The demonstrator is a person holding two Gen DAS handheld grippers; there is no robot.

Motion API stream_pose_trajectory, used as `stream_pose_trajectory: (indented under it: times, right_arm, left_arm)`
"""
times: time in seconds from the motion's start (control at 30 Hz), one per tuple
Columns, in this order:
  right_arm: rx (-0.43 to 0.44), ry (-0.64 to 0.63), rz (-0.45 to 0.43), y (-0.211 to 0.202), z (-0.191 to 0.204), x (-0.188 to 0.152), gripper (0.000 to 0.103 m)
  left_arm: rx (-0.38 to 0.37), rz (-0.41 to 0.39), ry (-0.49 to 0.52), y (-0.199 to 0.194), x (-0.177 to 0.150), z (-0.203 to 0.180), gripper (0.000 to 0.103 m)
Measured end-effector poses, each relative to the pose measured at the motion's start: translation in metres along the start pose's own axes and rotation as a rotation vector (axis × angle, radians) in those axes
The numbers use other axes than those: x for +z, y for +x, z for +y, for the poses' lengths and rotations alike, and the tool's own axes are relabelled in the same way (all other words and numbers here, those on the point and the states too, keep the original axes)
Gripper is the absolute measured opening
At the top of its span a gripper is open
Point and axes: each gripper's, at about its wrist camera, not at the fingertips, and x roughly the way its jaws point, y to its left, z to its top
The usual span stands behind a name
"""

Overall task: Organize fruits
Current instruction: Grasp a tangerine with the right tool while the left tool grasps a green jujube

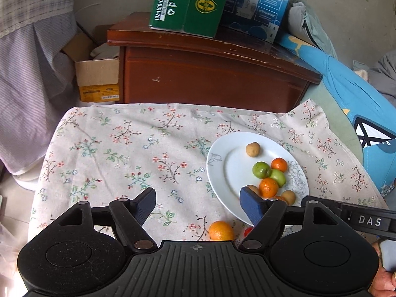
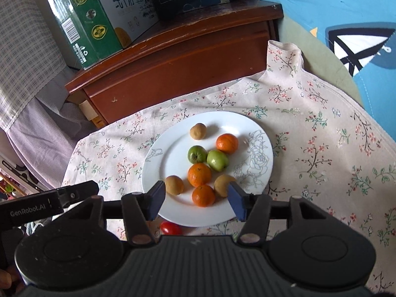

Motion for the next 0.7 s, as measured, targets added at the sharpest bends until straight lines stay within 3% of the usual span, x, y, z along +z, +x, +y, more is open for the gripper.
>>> stream_pose_trajectory:
  times: [0.1,0.2,0.43,0.7]
  right_arm:
    - [0.027,-0.014,0.030,-0.006,0.005,-0.018,0.058]
    - [0.046,-0.042,0.042,-0.010,0.009,-0.037,0.060]
    - [0.098,-0.143,0.124,0.001,0.024,-0.066,0.060]
    - [0.106,-0.202,0.142,0.017,0.037,-0.073,0.059]
  left_arm:
    - [0.007,-0.015,0.002,-0.008,-0.007,0.003,0.077]
    - [-0.050,-0.008,-0.007,-0.014,-0.009,0.005,0.077]
    - [-0.016,0.056,0.004,-0.013,-0.016,0.006,0.077]
    - [0.009,0.118,0.011,-0.005,-0.019,0.008,0.077]
